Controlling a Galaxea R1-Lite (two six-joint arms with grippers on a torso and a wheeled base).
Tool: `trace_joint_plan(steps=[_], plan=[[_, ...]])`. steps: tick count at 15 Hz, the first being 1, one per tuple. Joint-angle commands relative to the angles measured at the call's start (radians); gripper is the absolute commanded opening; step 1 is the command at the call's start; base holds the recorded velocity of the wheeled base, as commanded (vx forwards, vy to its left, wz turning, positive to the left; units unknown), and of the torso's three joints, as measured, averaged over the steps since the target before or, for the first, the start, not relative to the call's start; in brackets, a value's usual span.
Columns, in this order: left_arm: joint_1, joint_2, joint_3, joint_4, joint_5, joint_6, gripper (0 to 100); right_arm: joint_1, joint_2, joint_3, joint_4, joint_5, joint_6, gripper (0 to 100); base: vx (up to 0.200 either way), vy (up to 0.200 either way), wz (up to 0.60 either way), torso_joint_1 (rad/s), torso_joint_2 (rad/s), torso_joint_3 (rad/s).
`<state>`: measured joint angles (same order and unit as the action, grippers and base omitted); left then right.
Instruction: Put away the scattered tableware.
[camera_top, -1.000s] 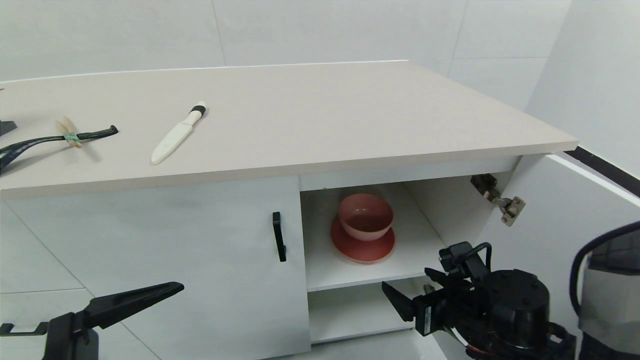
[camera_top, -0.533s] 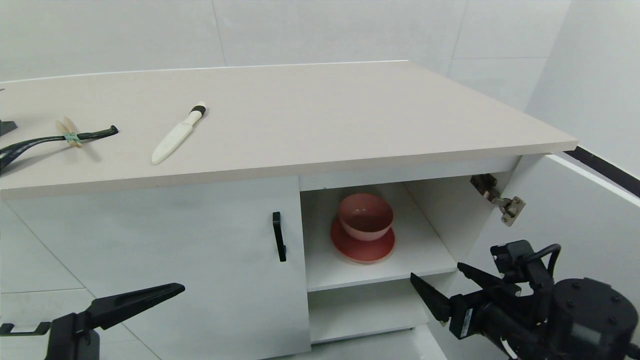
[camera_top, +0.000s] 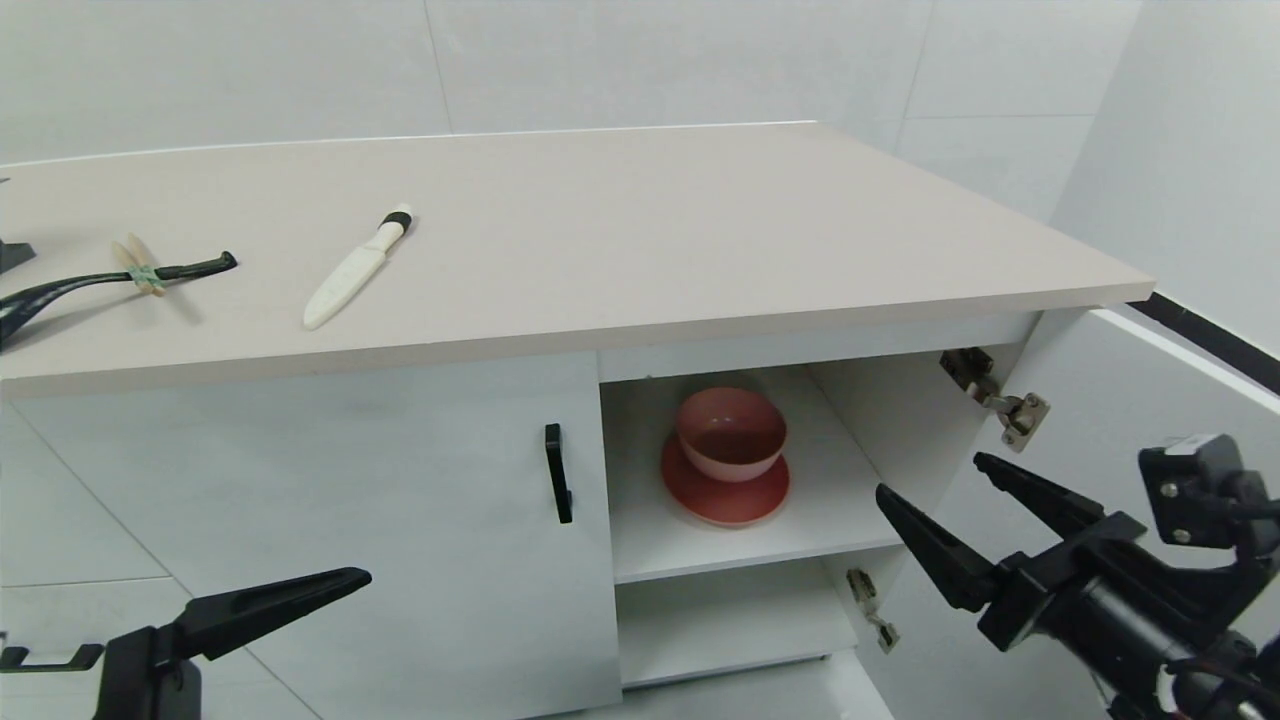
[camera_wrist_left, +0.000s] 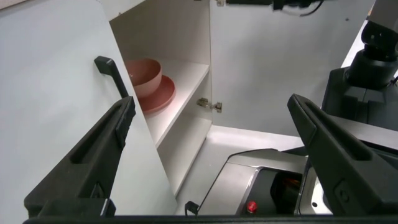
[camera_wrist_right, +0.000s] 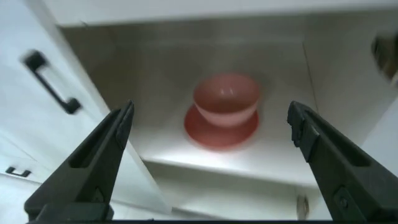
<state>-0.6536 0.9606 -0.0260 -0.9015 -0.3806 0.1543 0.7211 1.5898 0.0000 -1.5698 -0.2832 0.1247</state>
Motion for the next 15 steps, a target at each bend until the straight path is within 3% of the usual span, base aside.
trace_joint_plan(steps=[1, 4, 5, 7, 9, 12, 13, 15], plan=[[0.000, 0.001, 0.001, 0.000, 0.000, 0.001, 100, 0.000, -0.094, 0.000, -0.001, 0.027, -0.028, 100, 0.000, 0.000, 0.00, 0.000, 0.00, 0.000], [0.000, 0.000, 0.001, 0.000, 0.000, 0.001, 100, 0.000, -0.189, 0.000, 0.033, 0.052, -0.105, 100, 0.000, 0.000, 0.00, 0.000, 0.00, 0.000], [0.000, 0.000, 0.001, 0.000, 0.000, 0.001, 100, 0.001, -0.275, 0.000, 0.097, 0.107, -0.137, 100, 0.000, 0.000, 0.00, 0.000, 0.00, 0.000], [0.008, -0.003, 0.001, -0.002, 0.000, 0.004, 100, 0.005, -0.478, 0.000, 0.284, 0.254, -0.148, 100, 0.000, 0.000, 0.00, 0.000, 0.00, 0.000], [0.022, -0.003, 0.001, -0.004, 0.000, 0.005, 100, 0.005, -0.643, -0.003, 0.522, 0.268, -0.163, 100, 0.000, 0.000, 0.00, 0.000, 0.00, 0.000], [0.026, -0.003, 0.001, -0.002, 0.002, 0.004, 100, -0.011, -0.772, -0.058, 0.740, 0.260, -0.169, 100, 0.000, 0.000, 0.00, 0.000, 0.00, 0.000], [0.055, -0.003, 0.001, -0.010, 0.002, 0.002, 100, -0.029, -0.789, -0.080, 0.764, 0.240, -0.177, 100, 0.000, 0.000, 0.00, 0.000, 0.00, 0.000], [0.196, -0.007, 0.001, -0.011, 0.002, 0.011, 100, -0.071, -0.829, -0.095, 0.783, 0.200, -0.217, 100, 0.000, 0.000, 0.00, 0.000, 0.00, 0.000]])
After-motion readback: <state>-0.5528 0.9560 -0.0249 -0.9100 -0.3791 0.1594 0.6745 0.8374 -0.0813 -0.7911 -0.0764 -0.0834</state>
